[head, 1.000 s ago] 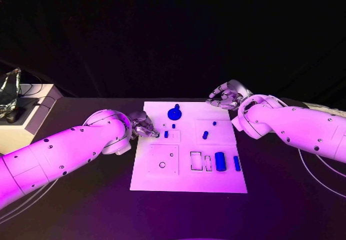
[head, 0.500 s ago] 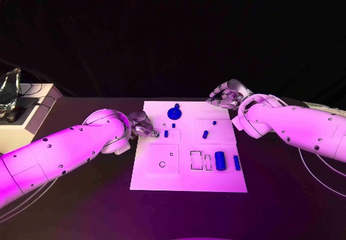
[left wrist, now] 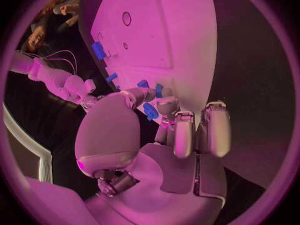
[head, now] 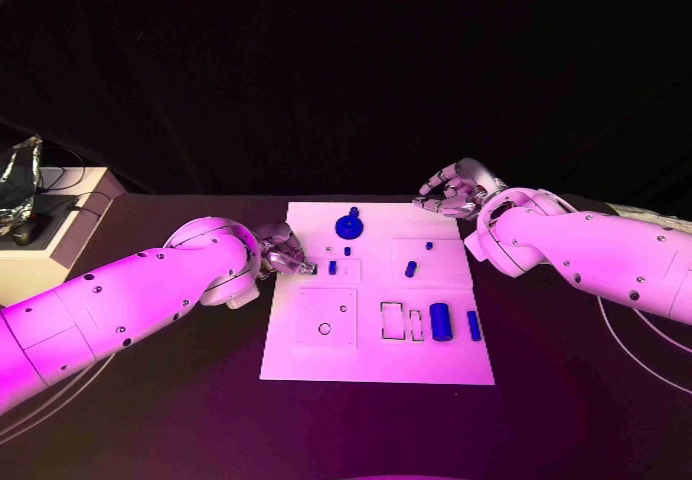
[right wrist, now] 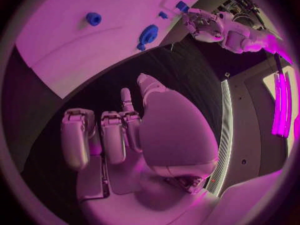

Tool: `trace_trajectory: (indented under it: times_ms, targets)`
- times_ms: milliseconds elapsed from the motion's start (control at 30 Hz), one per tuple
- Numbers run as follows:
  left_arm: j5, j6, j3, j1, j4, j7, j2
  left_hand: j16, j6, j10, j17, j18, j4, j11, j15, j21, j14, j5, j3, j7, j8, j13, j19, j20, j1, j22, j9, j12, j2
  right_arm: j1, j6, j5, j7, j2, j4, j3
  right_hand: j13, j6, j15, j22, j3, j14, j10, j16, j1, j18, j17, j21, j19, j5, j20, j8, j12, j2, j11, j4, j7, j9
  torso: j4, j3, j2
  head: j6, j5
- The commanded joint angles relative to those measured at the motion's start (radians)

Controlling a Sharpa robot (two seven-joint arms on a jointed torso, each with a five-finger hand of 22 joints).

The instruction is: Assemble the parts on the task board

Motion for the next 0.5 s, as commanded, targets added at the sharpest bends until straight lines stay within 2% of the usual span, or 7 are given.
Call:
trace_trajectory:
  times_ms: [33, 500]
  targets:
    - [0.022, 0.03, -0.001, 0.0, -0.003, -0.015, 0.003, 0.004, 0.013, 0.005, 0.263, -0.008, -0.199, -0.003, -0.007, 0.006, 0.102, 0.002, 0.19, -0.005, -0.001, 0.0, 0.004, -0.003, 0.002, 0.053, 0.001, -0.005, 0.009, 0.0, 0.006, -0.01, 0.006, 0.001, 0.0, 0.0, 0.195, -0.01, -0.003, 0.201, 0.009, 0.081, 0.04, -0.005, -0.014, 0.006, 0.166, -0.006, 0.053, 0.005, -0.003, 0.007, -0.005, -0.004, -0.003, 0.002, 0.0, 0.006, 0.0004, -0.0005, 0.0, 0.0, 0.0]
    - [0.05, 0.069, -0.001, 0.013, -0.035, -0.028, 0.031, 0.004, 0.014, 0.005, 0.263, -0.008, -0.199, -0.002, -0.007, 0.005, 0.102, 0.001, 0.191, -0.005, -0.002, 0.0, 0.002, -0.003, 0.003, 0.051, 0.001, -0.006, 0.009, 0.0, 0.006, -0.011, 0.006, 0.002, 0.0, 0.0, 0.195, -0.01, -0.003, 0.201, 0.009, 0.081, 0.04, -0.005, -0.014, 0.006, 0.166, -0.006, 0.053, 0.005, -0.003, 0.007, -0.005, -0.004, -0.003, 0.002, 0.0, 0.006, 0.0009, 0.0004, 0.0, -0.001, -0.001]
